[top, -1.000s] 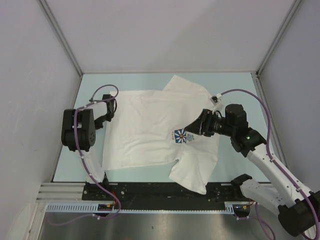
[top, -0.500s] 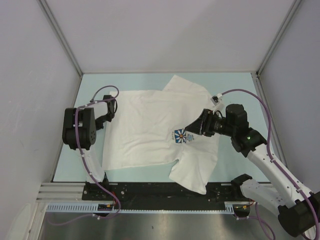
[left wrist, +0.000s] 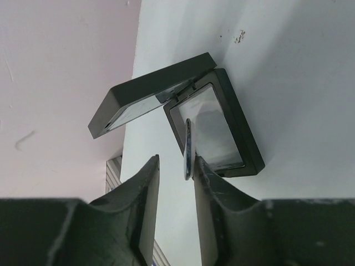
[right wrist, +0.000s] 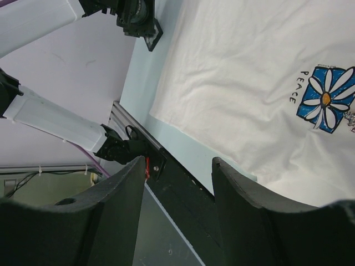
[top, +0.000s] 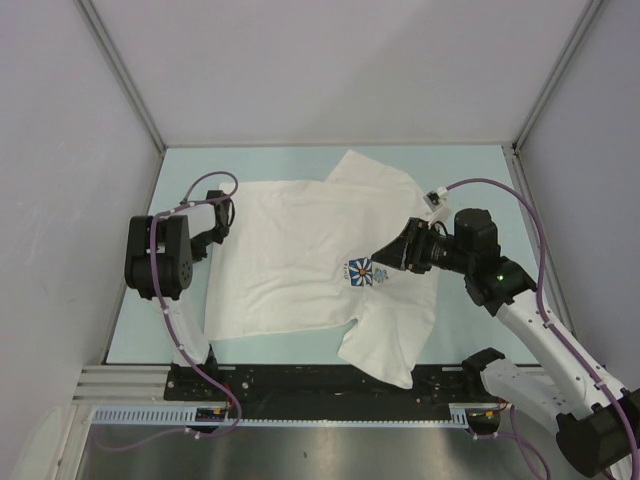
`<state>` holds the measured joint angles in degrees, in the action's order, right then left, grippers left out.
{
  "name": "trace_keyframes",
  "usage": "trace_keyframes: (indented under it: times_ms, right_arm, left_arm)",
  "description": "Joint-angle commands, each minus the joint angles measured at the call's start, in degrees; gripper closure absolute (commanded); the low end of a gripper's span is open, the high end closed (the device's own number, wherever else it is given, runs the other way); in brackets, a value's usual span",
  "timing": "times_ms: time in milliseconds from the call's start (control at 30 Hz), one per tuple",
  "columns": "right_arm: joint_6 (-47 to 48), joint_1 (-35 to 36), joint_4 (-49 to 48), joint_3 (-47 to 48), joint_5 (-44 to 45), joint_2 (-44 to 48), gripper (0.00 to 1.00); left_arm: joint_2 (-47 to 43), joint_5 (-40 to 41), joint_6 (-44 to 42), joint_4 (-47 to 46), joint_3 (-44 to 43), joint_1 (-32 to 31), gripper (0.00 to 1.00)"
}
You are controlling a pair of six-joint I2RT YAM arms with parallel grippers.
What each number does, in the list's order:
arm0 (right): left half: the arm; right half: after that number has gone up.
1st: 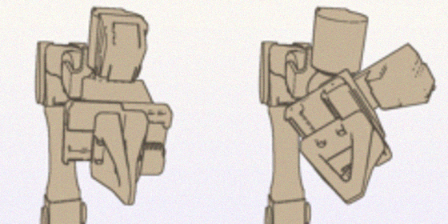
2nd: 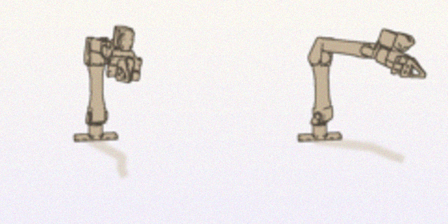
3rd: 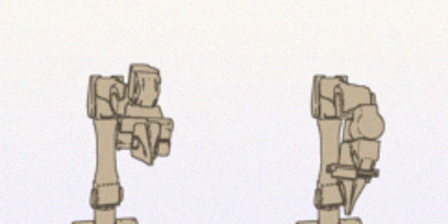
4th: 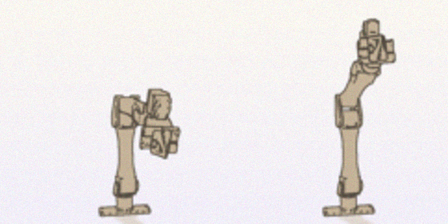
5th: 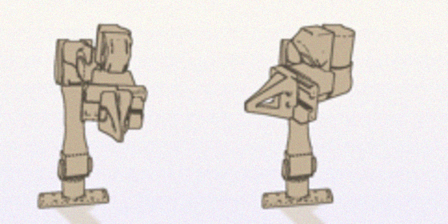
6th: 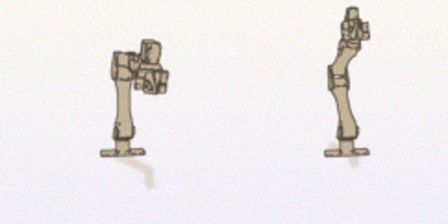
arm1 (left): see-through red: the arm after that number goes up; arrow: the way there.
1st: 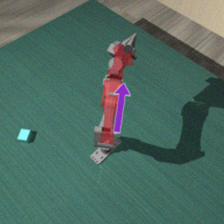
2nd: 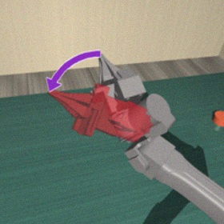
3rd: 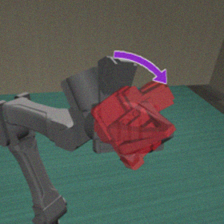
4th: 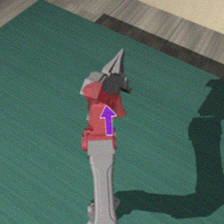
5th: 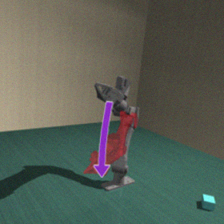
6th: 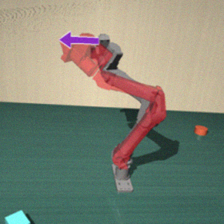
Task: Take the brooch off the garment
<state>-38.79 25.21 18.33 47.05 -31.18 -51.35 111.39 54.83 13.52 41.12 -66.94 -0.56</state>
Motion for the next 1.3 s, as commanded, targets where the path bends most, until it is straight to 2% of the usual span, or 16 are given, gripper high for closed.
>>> trace_keyframes:
  times_ms: [0, 133, 433, 567, 633, 667, 767, 800, 833, 867, 900, 967, 1000, 1067, 1133, 1267]
  right_arm:
    - [0.7, -0.3, -0.5, 2.3, -1.3, 0.6, 0.44]
    - [0.9, -0.3, -0.5, 2.3, -1.2, 0.3, 0.44]
    - [2.6, 0.0, 1.3, 2.3, 2.1, -0.6, 0.44]
    - [5.2, 0.2, 3.8, 2.3, 7.4, -2.6, 0.44]
    - [6.4, 0.2, 4.3, 2.4, 11.3, -4.1, 0.44]
    - [6.7, 0.2, 5.0, 2.3, 12.8, -4.5, 0.44]
    - [7.1, 0.2, 6.4, 2.1, 19.7, -6.2, 0.43]
    - [7.2, 0.2, 6.3, 1.8, 22.0, -6.6, 0.43]
    - [7.3, 0.1, 6.2, 0.8, 23.3, -6.9, 0.43]
    - [7.1, 0.1, 5.3, 0.2, 24.3, -7.1, 0.44]
    - [6.9, 0.0, 4.5, -0.6, 26.0, -7.2, 0.44]
    - [6.2, -0.2, 2.0, -3.5, 27.1, -7.3, 0.44]
    - [5.2, -0.4, 0.5, -4.8, 27.4, -7.4, 0.44]
    - [3.9, -0.7, -3.7, -8.3, 27.3, -8.4, 0.44]
    - [1.1, -1.4, -6.7, -10.6, 27.0, -9.7, 0.45]
    - [-6.3, -1.5, -16.4, -16.4, 30.2, -13.0, 0.48]
  left_arm:
    - [-2.5, 0.4, 1.0, 0.5, -2.0, 0.4, 0.62]
    - [-5.0, -0.5, 1.0, 0.2, -1.9, 0.4, 0.46]
    - [-13.8, -5.4, 0.3, -0.9, -1.8, 0.2, 0.21]
    - [-18.9, -11.9, -0.3, -1.0, -1.6, -1.4, 0.18]
    - [-23.6, -15.3, -0.4, -1.2, -1.6, -4.0, 0.18]
    - [-25.2, -19.8, -0.7, -1.3, -1.8, -5.4, 0.18]
    - [-31.0, -27.6, 0.2, -2.3, -2.7, -13.8, 0.18]
    - [-32.1, -33.1, 0.7, -4.5, -2.7, -18.7, 0.18]
    - [-32.7, -37.1, 1.2, -6.0, -2.8, -21.0, 0.18]
    - [-33.0, -40.6, 2.6, -7.7, -2.8, -23.2, 0.18]
    - [-32.8, -48.1, 3.2, -12.2, -2.8, -27.5, 0.19]
    - [-30.0, -52.7, 4.1, -17.0, -2.7, -31.6, 0.20]
    - [-28.9, -54.5, 4.4, -21.7, -2.6, -35.0, 0.24]
    - [-24.1, -62.7, 5.5, -26.3, -2.4, -37.5, 0.32]
    - [-20.8, -66.1, 6.5, -32.4, -1.8, -40.1, 0.47]
    - [-14.2, -70.6, 10.3, -44.1, 1.7, -42.4, 0.64]
